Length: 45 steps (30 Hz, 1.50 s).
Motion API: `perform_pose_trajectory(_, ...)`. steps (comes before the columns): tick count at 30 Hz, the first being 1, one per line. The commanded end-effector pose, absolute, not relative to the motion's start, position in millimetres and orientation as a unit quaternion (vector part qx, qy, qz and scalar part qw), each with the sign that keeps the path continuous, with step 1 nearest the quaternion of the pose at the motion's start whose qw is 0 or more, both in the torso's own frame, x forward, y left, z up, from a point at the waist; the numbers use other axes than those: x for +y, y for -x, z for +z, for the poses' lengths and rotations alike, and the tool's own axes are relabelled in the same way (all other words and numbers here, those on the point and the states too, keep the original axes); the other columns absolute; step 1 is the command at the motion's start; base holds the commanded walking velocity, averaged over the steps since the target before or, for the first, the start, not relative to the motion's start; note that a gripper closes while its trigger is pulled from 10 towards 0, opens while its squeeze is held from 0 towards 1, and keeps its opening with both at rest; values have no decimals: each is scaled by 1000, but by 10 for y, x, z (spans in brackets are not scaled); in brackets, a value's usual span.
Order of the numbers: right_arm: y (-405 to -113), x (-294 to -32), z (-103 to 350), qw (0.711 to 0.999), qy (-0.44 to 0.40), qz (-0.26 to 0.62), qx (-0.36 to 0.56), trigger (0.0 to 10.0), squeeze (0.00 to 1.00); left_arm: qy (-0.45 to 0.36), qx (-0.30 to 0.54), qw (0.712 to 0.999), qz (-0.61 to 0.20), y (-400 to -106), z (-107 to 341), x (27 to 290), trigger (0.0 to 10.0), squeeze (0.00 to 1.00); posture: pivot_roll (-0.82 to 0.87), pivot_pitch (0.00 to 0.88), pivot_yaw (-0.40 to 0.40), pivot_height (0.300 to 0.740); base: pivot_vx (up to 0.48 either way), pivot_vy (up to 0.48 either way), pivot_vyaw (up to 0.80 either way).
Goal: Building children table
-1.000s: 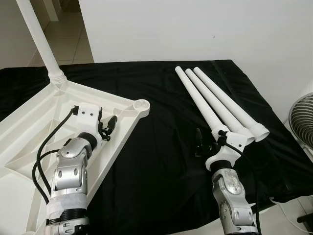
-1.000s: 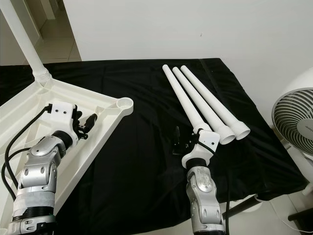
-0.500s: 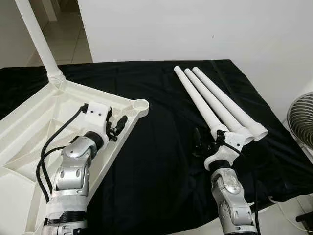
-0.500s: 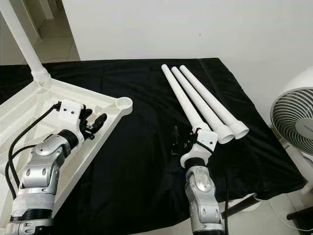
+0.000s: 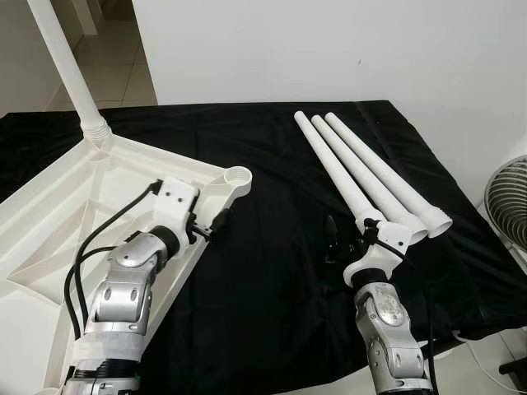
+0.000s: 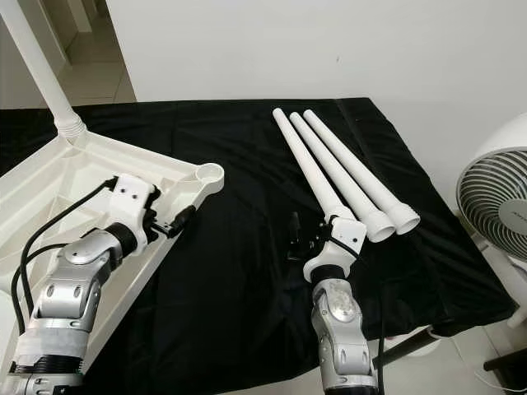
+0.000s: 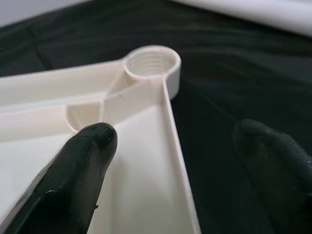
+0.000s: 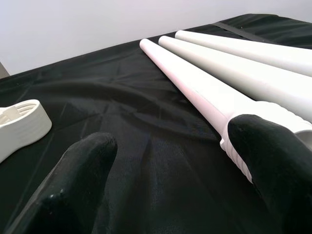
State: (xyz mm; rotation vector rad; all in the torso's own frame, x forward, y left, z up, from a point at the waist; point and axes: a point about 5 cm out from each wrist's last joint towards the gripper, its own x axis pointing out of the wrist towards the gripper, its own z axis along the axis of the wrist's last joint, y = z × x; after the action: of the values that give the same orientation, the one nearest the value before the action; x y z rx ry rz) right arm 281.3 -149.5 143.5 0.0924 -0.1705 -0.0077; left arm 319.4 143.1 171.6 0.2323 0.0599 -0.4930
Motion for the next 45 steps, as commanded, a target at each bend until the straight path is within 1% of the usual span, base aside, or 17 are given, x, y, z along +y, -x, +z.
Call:
perform_pose_trajectory(1,-2807,-1503,1398,996,-50,-9,-77,10000,0,-117,60,954,-268,-3178,1613,1403,10000,0,-4,114,24,740,0,0,0)
perform_pose_trajectory(2,-2804,-1513,1397,996,-51,-13,-77,10000,0,-126,75,948,-282,-3172,1566,1371,10000,0,-5,117,27,740,0,0,0)
perform_pose_trajectory(5,-2797,-1520,1397,996,-52,-15,-77,10000,0,-131,88,943,-293,-3170,1533,1350,10000,0,-9,118,32,740,0,0,0)
perform_pose_trajectory(19,-2786,-1510,1392,995,-55,-23,-78,10000,0,-162,124,936,-288,-3277,1479,1372,10000,0,-15,117,53,740,0,0,0)
perform_pose_trajectory(20,-2783,-1509,1391,995,-56,-25,-78,10000,0,-164,127,934,-290,-3281,1475,1375,9176,0,-15,117,57,740,0,0,0)
perform_pose_trajectory(22,-2782,-1509,1390,995,-56,-25,-79,10000,0,-165,129,934,-291,-3281,1474,1376,9176,0,-15,117,57,740,0,0,0)
perform_pose_trajectory(23,-2779,-1511,1388,995,-56,-26,-78,10000,0,-172,131,930,-298,-3276,1470,1371,0,0,-15,117,59,740,0,0,0)
perform_pose_trajectory(28,-2775,-1515,1385,995,-56,-28,-78,10000,0,-191,135,919,-316,-3268,1472,1346,0,0,-17,114,62,740,0,0,0)
perform_pose_trajectory(33,-2773,-1515,1378,995,-57,-29,-78,10000,0,-220,134,899,-353,-3240,1491,1283,0,0,-17,111,68,740,0,0,0)
perform_pose_trajectory(37,-2770,-1513,1376,995,-57,-30,-78,10000,0,-229,131,890,-373,-3208,1491,1255,0,0,-17,111,68,740,0,0,0)
perform_pose_trajectory(38,-2769,-1510,1376,995,-58,-30,-78,10000,0,-235,128,881,-390,-3175,1495,1233,0,0,-16,113,71,740,0,0,0)
perform_pose_trajectory(39,-2769,-1510,1376,995,-58,-30,-78,10000,0,-235,128,881,-390,-3175,1495,1233,0,0,-16,113,71,740,0,0,0)
perform_pose_trajectory(40,-2770,-1510,1374,995,-58,-31,-78,10000,0,-238,128,874,-404,-3146,1494,1221,0,0,-16,113,71,740,0,0,0)
perform_pose_trajectory(43,-2771,-1511,1372,995,-59,-32,-78,10000,0,-240,128,870,-411,-3132,1491,1216,0,0,-16,113,71,740,0,0,0)
perform_pose_trajectory(45,-2769,-1515,1370,995,-59,-33,-77,10000,0,-246,129,862,-424,-3098,1481,1207,0,0,-12,119,77,740,0,0,0)
